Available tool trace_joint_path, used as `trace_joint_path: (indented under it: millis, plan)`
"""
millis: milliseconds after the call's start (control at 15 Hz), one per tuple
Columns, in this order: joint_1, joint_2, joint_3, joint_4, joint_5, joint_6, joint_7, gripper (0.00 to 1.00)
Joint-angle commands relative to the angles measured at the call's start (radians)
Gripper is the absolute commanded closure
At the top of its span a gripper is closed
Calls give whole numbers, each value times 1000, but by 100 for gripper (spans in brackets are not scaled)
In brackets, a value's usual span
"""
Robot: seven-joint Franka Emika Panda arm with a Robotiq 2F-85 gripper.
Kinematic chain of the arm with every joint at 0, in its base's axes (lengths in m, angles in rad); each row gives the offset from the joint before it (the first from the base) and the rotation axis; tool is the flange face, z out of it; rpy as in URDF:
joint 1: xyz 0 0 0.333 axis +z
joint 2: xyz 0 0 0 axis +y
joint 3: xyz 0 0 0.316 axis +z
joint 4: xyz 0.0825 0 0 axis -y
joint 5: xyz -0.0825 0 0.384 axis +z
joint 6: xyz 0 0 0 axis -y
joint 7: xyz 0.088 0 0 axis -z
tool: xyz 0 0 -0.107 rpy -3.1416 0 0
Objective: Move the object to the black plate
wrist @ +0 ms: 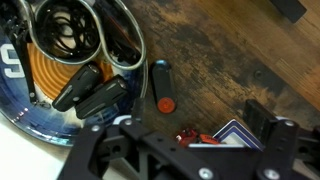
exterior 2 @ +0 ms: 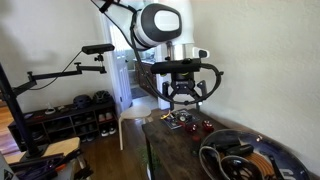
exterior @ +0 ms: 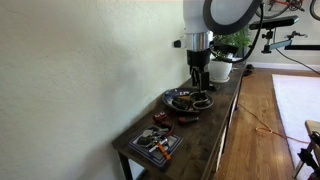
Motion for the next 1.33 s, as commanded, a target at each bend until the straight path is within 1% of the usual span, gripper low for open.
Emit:
trace_joint_path:
  millis: [0, 67, 200, 467, 600, 733, 1000, 1267]
  plan:
    - [-19, 73, 20, 76, 2, -4, -44, 0]
    - [-18, 41, 20, 39, -3, -3, -15, 0]
    - [-19, 69, 25, 65, -4, -4, -18, 0]
    - [-19, 78, 27, 76, -4, -4, -19, 0]
    - [-32, 106, 34, 80, 20, 38, -80, 0]
    - [-41, 149, 36, 103, 6, 64, -118, 0]
    - [-59, 249, 52, 170, -5, 110, -206, 0]
    - [-67, 343, 71, 251, -14, 142, -265, 0]
